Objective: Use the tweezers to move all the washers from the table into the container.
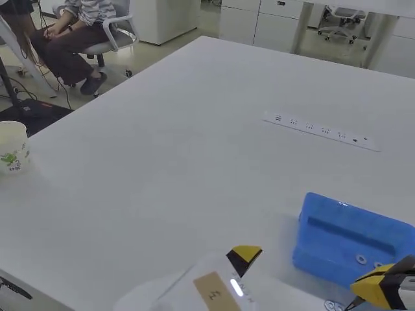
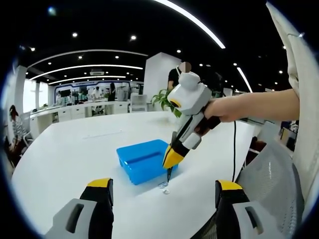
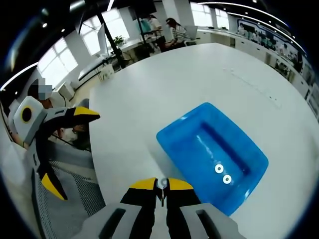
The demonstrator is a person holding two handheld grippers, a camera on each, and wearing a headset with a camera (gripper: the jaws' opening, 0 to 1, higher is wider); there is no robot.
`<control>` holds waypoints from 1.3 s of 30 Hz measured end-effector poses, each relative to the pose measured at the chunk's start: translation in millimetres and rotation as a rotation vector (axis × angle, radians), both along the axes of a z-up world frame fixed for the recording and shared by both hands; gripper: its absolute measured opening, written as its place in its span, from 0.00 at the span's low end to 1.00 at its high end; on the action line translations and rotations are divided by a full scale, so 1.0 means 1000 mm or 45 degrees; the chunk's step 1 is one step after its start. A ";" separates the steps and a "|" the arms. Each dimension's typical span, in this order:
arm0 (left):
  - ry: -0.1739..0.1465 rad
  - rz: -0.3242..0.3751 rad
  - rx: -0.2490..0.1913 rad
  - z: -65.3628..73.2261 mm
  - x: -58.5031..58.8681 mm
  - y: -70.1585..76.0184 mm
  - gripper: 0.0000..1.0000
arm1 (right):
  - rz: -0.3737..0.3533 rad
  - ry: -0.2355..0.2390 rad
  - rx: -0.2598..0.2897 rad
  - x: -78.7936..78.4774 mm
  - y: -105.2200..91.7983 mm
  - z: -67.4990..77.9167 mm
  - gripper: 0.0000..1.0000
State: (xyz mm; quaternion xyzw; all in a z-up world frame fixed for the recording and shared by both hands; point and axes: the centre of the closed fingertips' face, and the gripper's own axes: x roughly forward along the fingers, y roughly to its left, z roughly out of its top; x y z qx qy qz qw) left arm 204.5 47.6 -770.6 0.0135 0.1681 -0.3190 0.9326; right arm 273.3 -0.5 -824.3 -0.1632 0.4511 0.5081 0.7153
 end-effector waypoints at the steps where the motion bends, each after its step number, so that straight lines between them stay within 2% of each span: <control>1: 0.000 0.001 -0.001 0.000 0.000 0.000 0.86 | 0.000 -0.001 -0.001 0.000 0.001 -0.001 0.03; 6: 0.001 -0.001 0.006 -0.001 0.000 0.001 0.86 | 0.001 -0.023 -0.001 0.001 0.002 -0.005 0.03; 12: -0.011 -0.006 -0.016 0.002 -0.001 0.000 0.87 | -0.003 -0.035 -0.001 0.002 0.003 -0.008 0.03; 23: -0.012 -0.012 -0.018 0.002 -0.001 -0.001 0.87 | 0.026 -0.066 -0.037 0.003 0.004 -0.015 0.03; 39: -0.008 -0.018 -0.008 0.001 -0.003 -0.002 0.86 | 0.023 -0.070 -0.040 0.001 0.001 -0.016 0.03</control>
